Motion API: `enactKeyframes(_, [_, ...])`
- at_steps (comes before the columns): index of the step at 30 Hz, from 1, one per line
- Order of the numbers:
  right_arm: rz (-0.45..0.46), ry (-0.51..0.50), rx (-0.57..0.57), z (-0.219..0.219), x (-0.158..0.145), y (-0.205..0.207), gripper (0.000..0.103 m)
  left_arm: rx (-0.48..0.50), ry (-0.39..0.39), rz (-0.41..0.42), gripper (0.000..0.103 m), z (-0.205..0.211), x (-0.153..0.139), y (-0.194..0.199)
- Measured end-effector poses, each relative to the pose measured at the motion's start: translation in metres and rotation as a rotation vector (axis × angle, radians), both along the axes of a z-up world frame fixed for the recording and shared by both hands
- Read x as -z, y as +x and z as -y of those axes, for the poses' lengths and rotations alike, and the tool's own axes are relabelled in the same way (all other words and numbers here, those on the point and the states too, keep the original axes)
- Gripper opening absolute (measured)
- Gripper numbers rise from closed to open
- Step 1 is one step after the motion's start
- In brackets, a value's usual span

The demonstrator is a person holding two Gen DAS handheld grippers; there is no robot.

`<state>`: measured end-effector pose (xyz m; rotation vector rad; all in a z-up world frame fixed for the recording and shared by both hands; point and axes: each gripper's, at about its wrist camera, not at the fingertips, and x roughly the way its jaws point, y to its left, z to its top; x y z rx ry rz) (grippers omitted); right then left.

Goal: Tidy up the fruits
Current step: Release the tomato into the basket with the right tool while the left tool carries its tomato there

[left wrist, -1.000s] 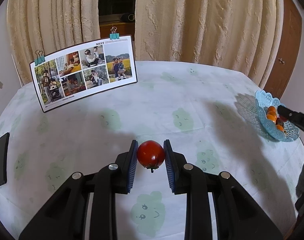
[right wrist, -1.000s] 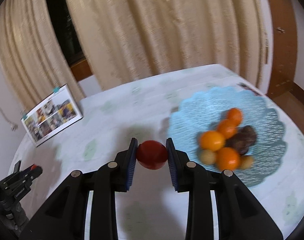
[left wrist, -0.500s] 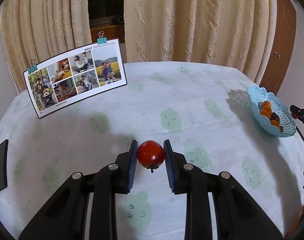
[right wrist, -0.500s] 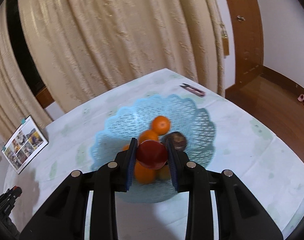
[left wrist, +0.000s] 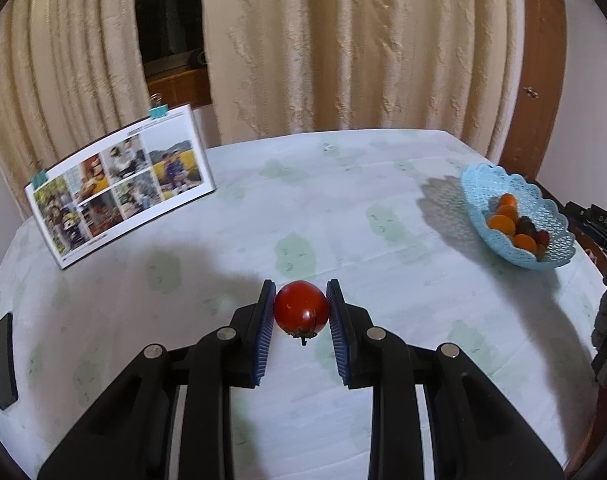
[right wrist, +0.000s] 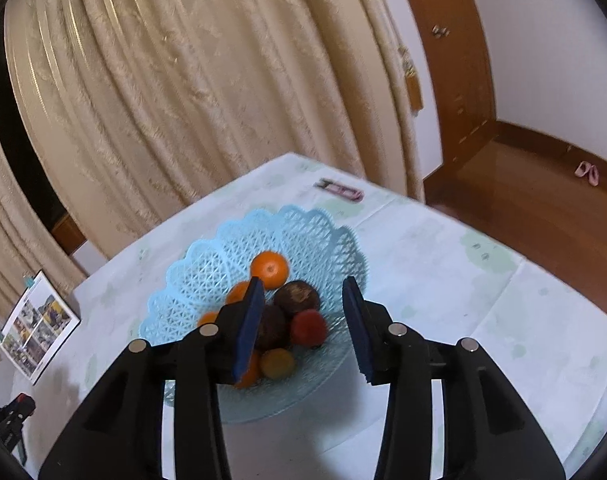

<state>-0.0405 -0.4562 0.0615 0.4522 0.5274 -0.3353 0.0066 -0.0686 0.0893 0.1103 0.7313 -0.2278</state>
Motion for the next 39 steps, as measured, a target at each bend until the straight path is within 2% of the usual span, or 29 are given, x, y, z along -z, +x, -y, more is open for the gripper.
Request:
enactKeyframes(2, [0.029,-0.035,0.048,-0.002,-0.002,-0.009,0.042,0.026,-0.003,0.007,0.026,0.011,-0.004,0.001])
enactKeyframes(4, [0.052,-0.067,0.091,-0.003,-0.003,-0.015,0.048,0.056,-0.01,0.013,0.026,0.023,-0.007,0.002])
enactKeyframes(6, [0.07,-0.097,0.134,-0.005,-0.002,-0.021,0.05,0.083,-0.013,0.022,0.026,0.036,-0.011,0.003])
enactKeyframes(15, [0.104,-0.113,0.199,-0.004,0.008,-0.034,0.051,0.217,-0.057,0.047,0.026,0.105,-0.023,0.022])
enactKeyframes(27, [0.109,-0.125,0.157,-0.015,0.01,-0.034,0.051,0.348,-0.099,0.032,0.026,0.189,-0.007,0.054])
enactKeyframes(39, [0.116,-0.102,0.18,-0.01,0.01,-0.036,0.053,0.392,-0.087,-0.002,0.026,0.217,0.012,0.059])
